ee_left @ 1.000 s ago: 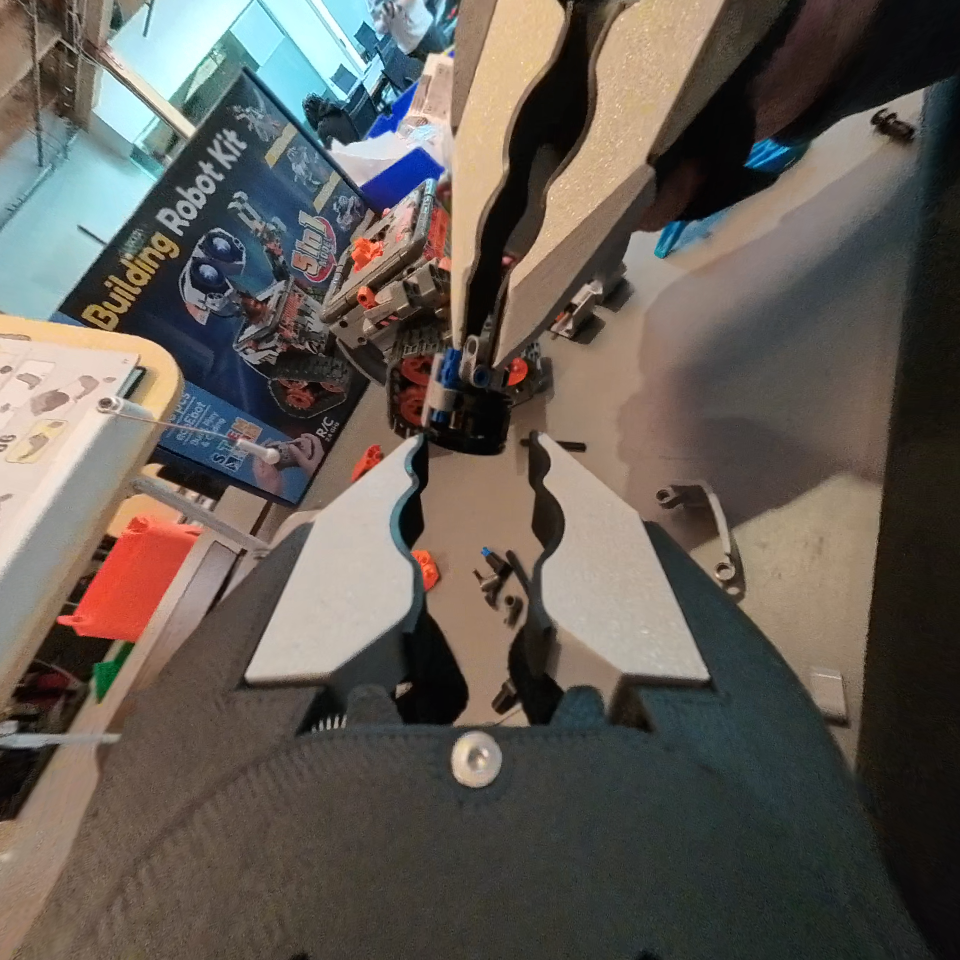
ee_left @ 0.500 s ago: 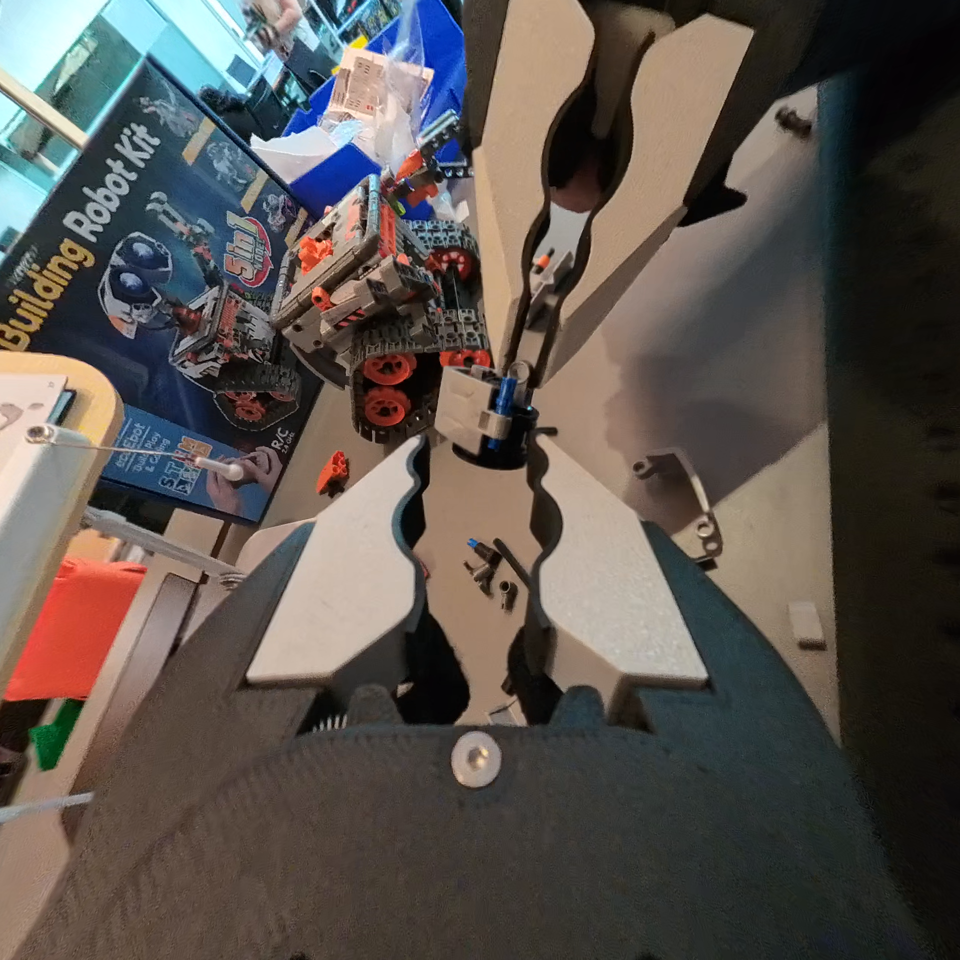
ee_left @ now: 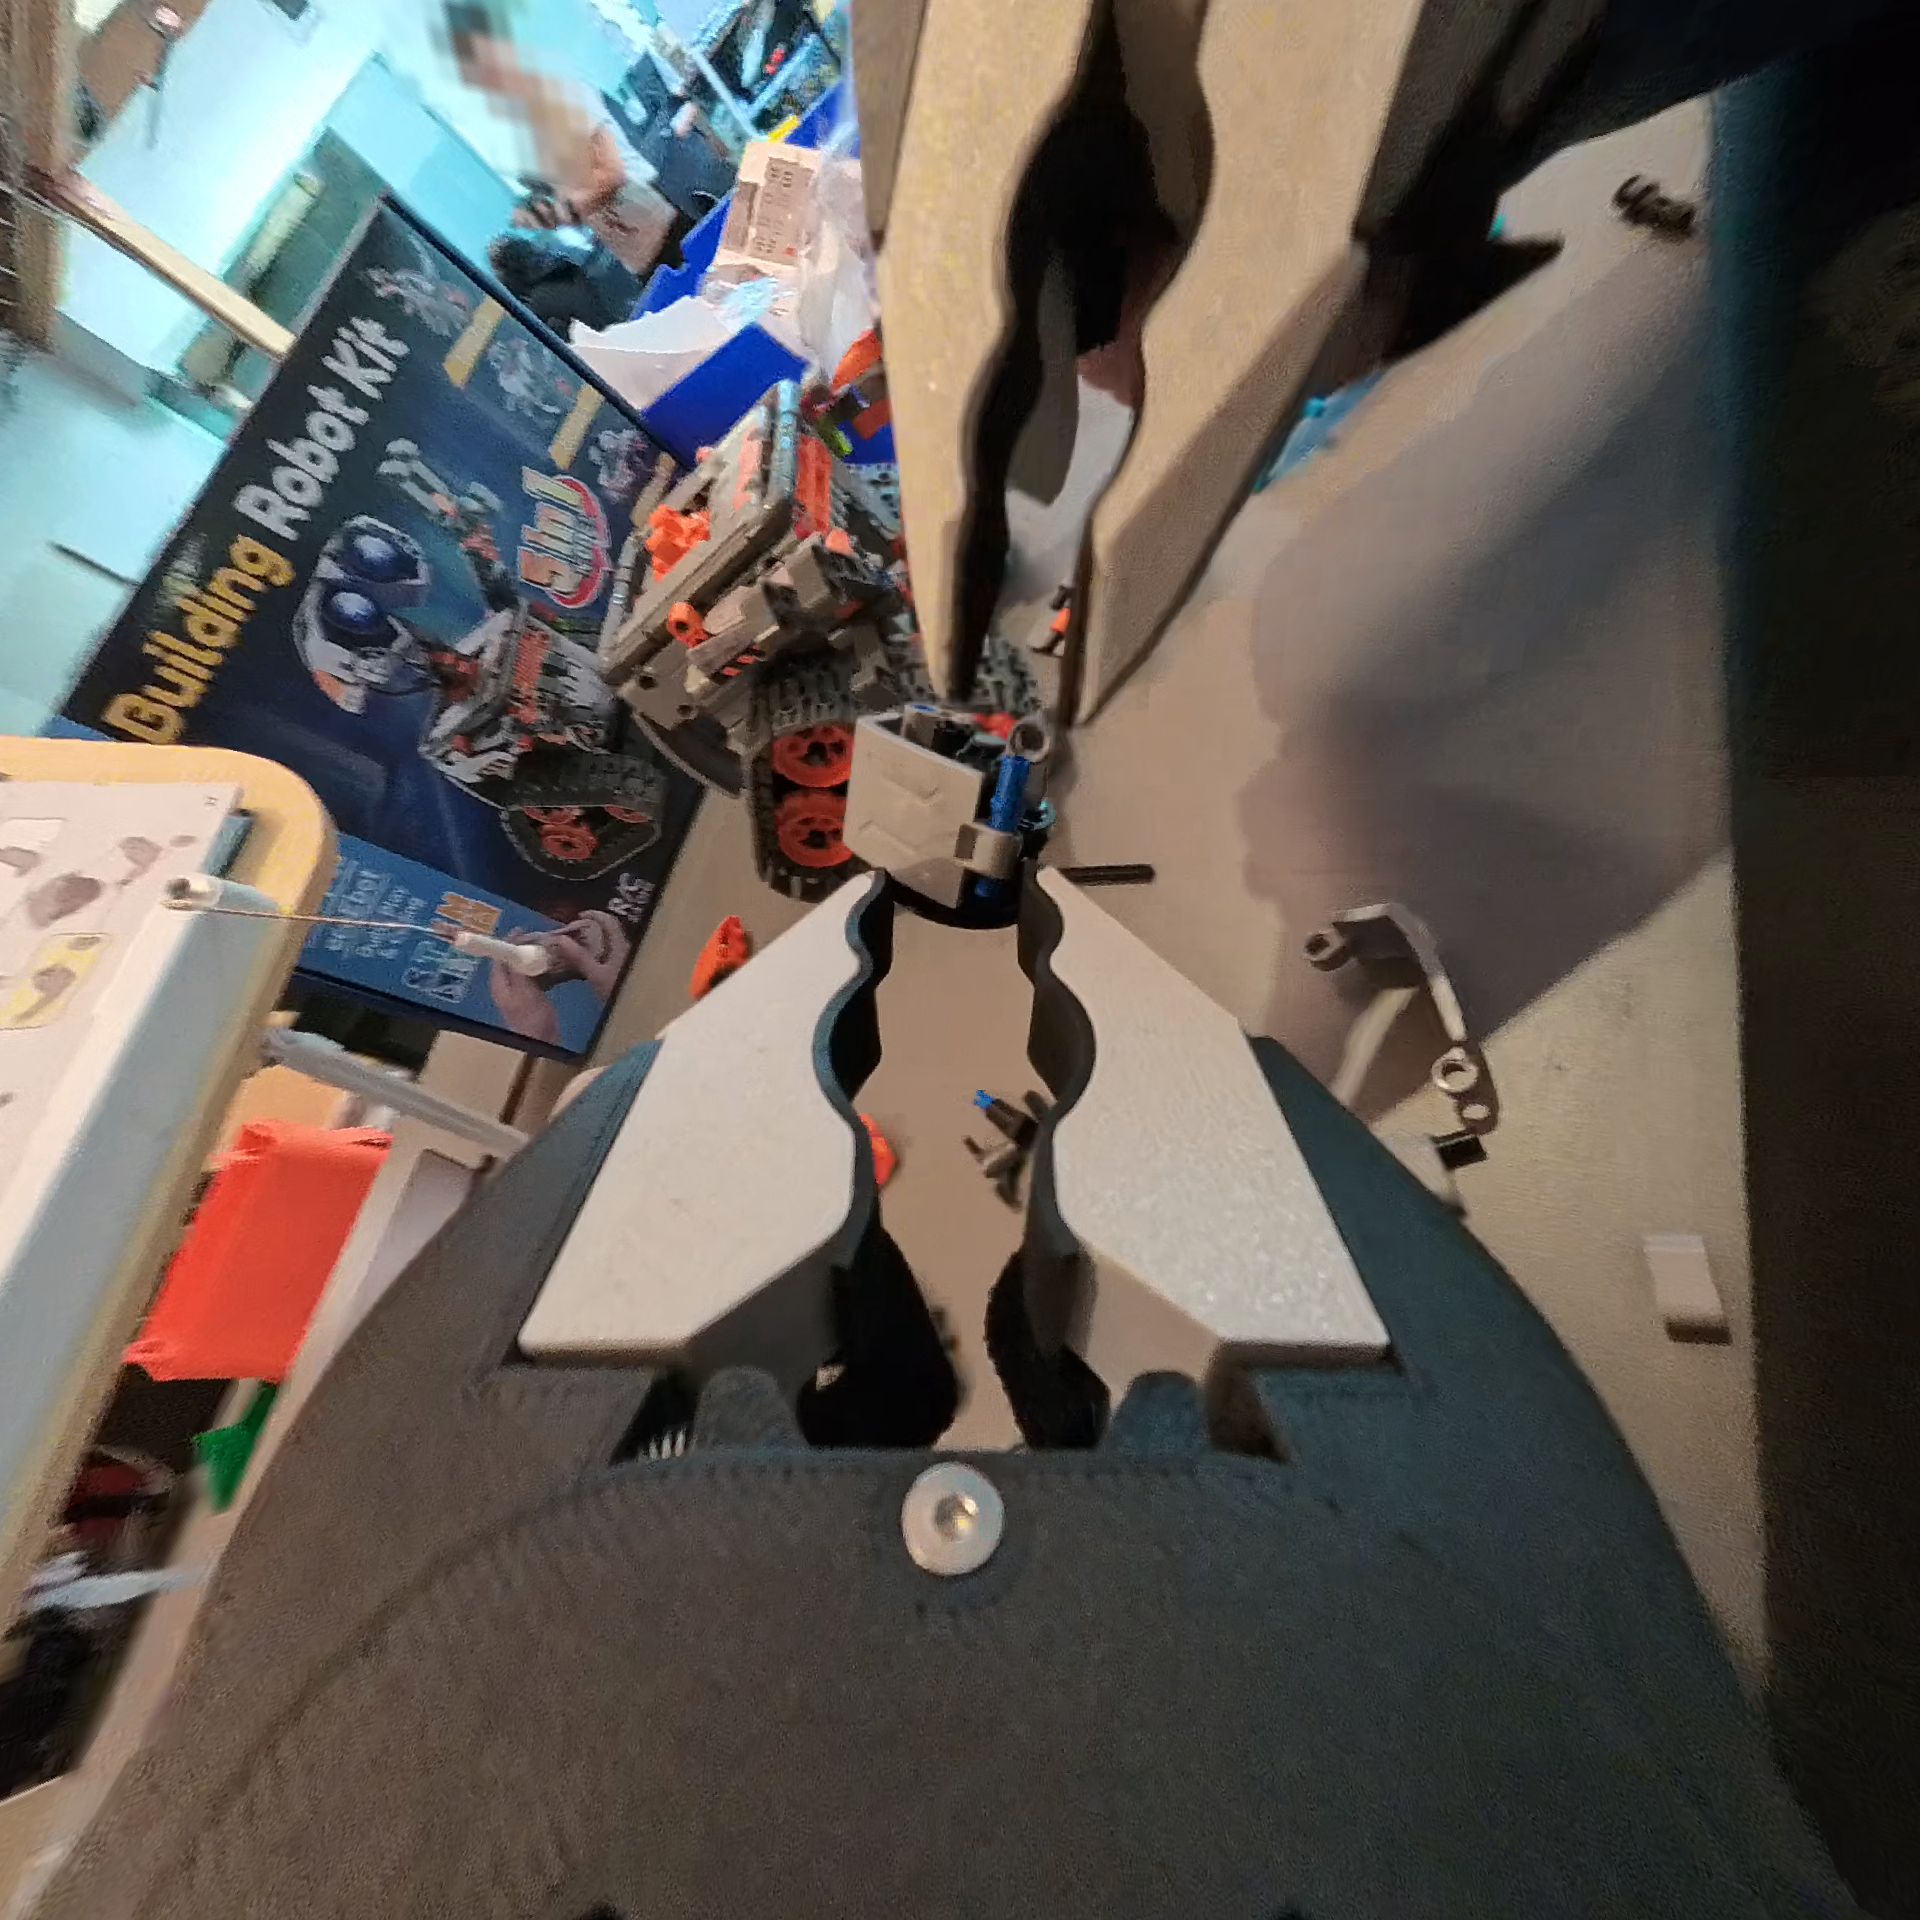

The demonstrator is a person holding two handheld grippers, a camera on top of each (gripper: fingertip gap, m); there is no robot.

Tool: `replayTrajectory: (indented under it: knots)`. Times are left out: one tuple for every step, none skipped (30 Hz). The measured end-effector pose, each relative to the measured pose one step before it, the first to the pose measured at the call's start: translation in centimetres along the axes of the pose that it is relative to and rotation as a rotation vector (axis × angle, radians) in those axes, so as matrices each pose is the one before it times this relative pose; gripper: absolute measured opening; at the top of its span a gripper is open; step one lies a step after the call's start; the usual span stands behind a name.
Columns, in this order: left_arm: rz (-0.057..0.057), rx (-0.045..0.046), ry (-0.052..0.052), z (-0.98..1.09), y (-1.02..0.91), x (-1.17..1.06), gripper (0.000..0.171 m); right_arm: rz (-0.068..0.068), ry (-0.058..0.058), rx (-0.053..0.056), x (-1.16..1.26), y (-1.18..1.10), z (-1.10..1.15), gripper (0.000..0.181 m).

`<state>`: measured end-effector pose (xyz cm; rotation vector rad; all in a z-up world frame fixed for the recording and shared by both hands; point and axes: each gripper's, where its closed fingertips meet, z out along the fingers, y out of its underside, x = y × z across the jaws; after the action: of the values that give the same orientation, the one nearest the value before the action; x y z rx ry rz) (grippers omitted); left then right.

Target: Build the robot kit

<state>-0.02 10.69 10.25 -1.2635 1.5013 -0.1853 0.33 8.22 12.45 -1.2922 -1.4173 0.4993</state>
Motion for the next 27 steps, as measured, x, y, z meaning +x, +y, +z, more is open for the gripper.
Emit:
replayTrajectory:
  knots:
    - [0.0384, -0.00561, -0.0421, -0.09, -0.081, -0.355, 0.021, 0.0582, -0.0052, 0.0259, 0.443, -0.253, -0.365, 0.014]
    - [0.0411, -0.00239, -0.0267, -0.1, -0.168, -0.114, 0.021, 0.0563, 0.0128, 0.0212, 0.715, -0.147, -0.346, 0.014]
    - [0.0237, 0.00128, -0.0173, -0.09, -0.218, -0.068, 0.021, 0.0643, 0.0264, 0.0093, 0.944, 0.016, -0.274, 0.013]
    - [0.0107, 0.00523, -0.0169, -0.091, -0.226, -0.137, 0.021, 0.0664, 0.0009, 0.008, 0.564, 0.036, -0.156, 0.012]
    - [0.0115, 0.00109, -0.0209, -0.068, -0.141, -0.224, 0.021, 0.0677, -0.0042, 0.0078, 0.44, 0.052, -0.082, 0.013]
    - [0.0155, 0.00227, -0.0129, -0.055, -0.148, -0.129, 0.021, 0.0595, 0.0124, 0.006, 0.592, 0.086, -0.031, 0.011]
    - [0.0139, 0.00207, -0.0165, -0.08, -0.171, -0.21, 0.021, 0.0411, -0.006, -0.0061, 0.207, 0.218, 0.035, 0.012]
    - [0.0121, 0.00146, -0.0214, -0.071, -0.166, -0.287, 0.021, 0.0404, 0.0032, -0.0167, 0.297, 0.388, 0.107, 0.012]
    - [0.0126, 0.0031, -0.013, -0.071, -0.2, -0.165, 0.02, 0.0459, 0.0064, -0.0165, 0.386, 0.442, 0.155, 0.012]
    - [0.0158, 0.0021, -0.0083, -0.033, -0.208, -0.061, 0.02, 0.042, -0.0196, -0.0052, -0.024, 0.277, 0.164, 0.009]
    - [0.0188, -0.00309, -0.0122, 0.0, -0.132, -0.09, 0.02, 0.0349, -0.023, 0.0021, -0.127, 0.073, 0.078, 0.01]
    - [0.0181, -0.00378, -0.0113, 0.008, -0.092, -0.078, 0.02, 0.0315, -0.0168, 0.0164, -0.083, -0.186, -0.048, 0.01]
    - [0.0122, 0.00261, -0.0069, -0.038, -0.15, -0.084, 0.02, 0.0418, -0.0269, 0.0231, -0.173, -0.286, -0.106, 0.01]
    - [0.003, 0.00401, -0.0041, -0.047, -0.137, -0.106, 0.02, 0.0417, -0.0289, 0.0139, -0.111, -0.129, -0.097, 0.01]
    - [0.0019, 0.00099, -0.0026, -0.008, -0.087, -0.074, 0.02, 0.0273, -0.0135, 0.0123, 0.07, -0.115, -0.107, 0.012]
    - [0.0118, -0.00091, -0.0075, -0.006, -0.061, -0.073, 0.02, 0.0225, -0.0171, 0.0141, -0.054, -0.15, -0.074, 0.011]
    - [0.0151, 0.00044, -0.0082, -0.014, -0.106, -0.076, 0.019, 0.023, -0.0268, 0.014, -0.252, -0.17, -0.051, 0.011]
    - [0.0083, 0.00073, -0.003, -0.03, -0.113, -0.046, 0.019, 0.0142, -0.0135, 0.0066, -0.089, -0.073, -0.054, 0.011]
    - [0.0054, 0.00175, -0.0032, -0.032, -0.105, -0.076, 0.019, 0.0049, -0.001, 0.009, 0.084, -0.127, -0.109, 0.012]
    - [0.0095, -0.00095, -0.0032, -0.004, -0.058, -0.05, 0.02, 0.0129, -0.0169, 0.0178, -0.149, -0.272, -0.133, 0.014]
    - [0.0134, -0.00462, -0.0024, 0.023, 0.002, 0.021, 0.02, 0.0193, -0.0224, 0.014, -0.215, -0.245, -0.118, 0.015]
    - [0.0074, 0.00203, -0.0017, -0.012, -0.063, 0.016, 0.02, 0.0051, -0.0015, 0.0077, 0.033, -0.131, -0.09, 0.015]
    - [0.0005, 0.00437, -0.0039, -0.028, -0.111, -0.055, 0.019, -0.0032, 0.0015, 0.0032, 0.018, -0.061, -0.045, 0.016]
    - [0.005, -0.00008, -0.0032, -0.011, -0.079, -0.049, 0.019, -0.0042, -0.0058, -0.0001, -0.147, -0.018, 0.04, 0.015]
    - [0.0157, -0.00391, -0.0012, 0.028, -0.055, 0.03, 0.019, -0.0062, 0.0008, 0.0089, -0.119, -0.142, 0.065, 0.015]
    - [0.0154, 0.00066, -0.0017, 0.02, -0.129, 0.047, 0.019, -0.0047, 0.0011, 0.0011, -0.099, -0.028, 0.098, 0.014]
    - [0.0075, 0.00221, -0.0016, 0.014, -0.104, 0.005, 0.019, -0.0021, 0.0001, -0.0024, -0.049, 0.031, 0.071, 0.012]
